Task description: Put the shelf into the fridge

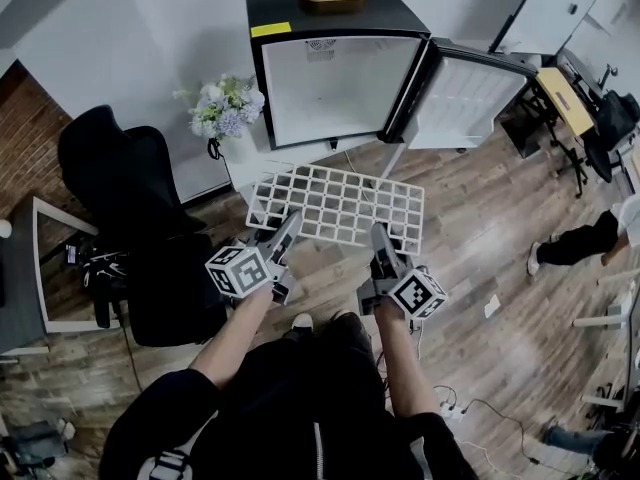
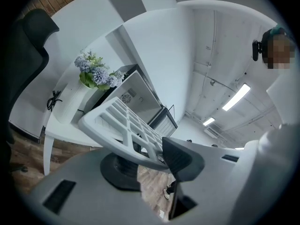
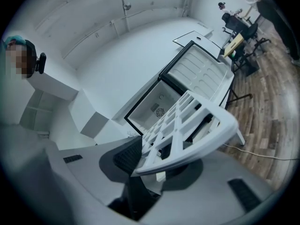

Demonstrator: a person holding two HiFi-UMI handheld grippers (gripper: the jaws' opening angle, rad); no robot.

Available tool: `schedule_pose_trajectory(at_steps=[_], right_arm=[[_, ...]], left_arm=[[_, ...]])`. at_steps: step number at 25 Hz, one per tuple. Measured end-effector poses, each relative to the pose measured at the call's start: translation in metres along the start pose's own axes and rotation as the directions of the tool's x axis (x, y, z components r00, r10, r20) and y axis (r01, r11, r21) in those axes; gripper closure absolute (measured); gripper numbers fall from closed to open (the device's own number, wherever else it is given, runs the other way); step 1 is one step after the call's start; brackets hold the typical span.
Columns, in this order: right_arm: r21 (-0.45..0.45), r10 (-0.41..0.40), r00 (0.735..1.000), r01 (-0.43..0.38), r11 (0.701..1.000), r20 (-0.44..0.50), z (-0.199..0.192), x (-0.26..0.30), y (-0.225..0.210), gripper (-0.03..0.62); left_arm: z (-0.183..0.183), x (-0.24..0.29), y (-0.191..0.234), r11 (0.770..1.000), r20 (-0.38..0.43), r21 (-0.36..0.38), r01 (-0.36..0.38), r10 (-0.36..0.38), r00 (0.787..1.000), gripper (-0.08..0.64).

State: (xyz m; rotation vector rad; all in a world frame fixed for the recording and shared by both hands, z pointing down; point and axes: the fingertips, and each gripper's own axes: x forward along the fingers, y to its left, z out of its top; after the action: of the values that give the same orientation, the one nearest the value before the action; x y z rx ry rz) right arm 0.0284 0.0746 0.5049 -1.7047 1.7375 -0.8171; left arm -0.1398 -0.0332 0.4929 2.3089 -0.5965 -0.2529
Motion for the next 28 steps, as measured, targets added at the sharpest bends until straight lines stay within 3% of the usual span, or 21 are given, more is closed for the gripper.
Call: schedule_pose_trajectory(at_steps=[6, 13, 20, 28], right_arm=[[0.024, 0.033, 0.999, -0.032, 0.999, -0.038, 0.01, 0.043, -0.03, 0.462], [0.027, 0.093, 0.985, -0.09, 0.996, -0.144, 0.044, 0.111, -0.061, 0.462], [0.042, 0.171, 0.943, -0.166, 0.985, -0.285, 0.077, 0.176, -0.089, 0.462], [0.072, 0.23, 0.898, -0.219, 0.973, -0.375, 0.094, 0.214, -0.118, 0.463]], left_arm=[[0.008, 0.036, 0.022, 0.999, 0.019, -0.002, -0.046, 0.046, 0.999, 0.402], [0.023, 0.091, 0.044, 0.99, 0.091, -0.008, -0.137, 0.138, 0.986, 0.402], [0.033, 0.136, 0.06, 0.966, 0.18, -0.05, -0.254, 0.259, 0.949, 0.402], [0.028, 0.17, 0.07, 0.941, 0.232, -0.083, -0.329, 0.34, 0.911, 0.4]])
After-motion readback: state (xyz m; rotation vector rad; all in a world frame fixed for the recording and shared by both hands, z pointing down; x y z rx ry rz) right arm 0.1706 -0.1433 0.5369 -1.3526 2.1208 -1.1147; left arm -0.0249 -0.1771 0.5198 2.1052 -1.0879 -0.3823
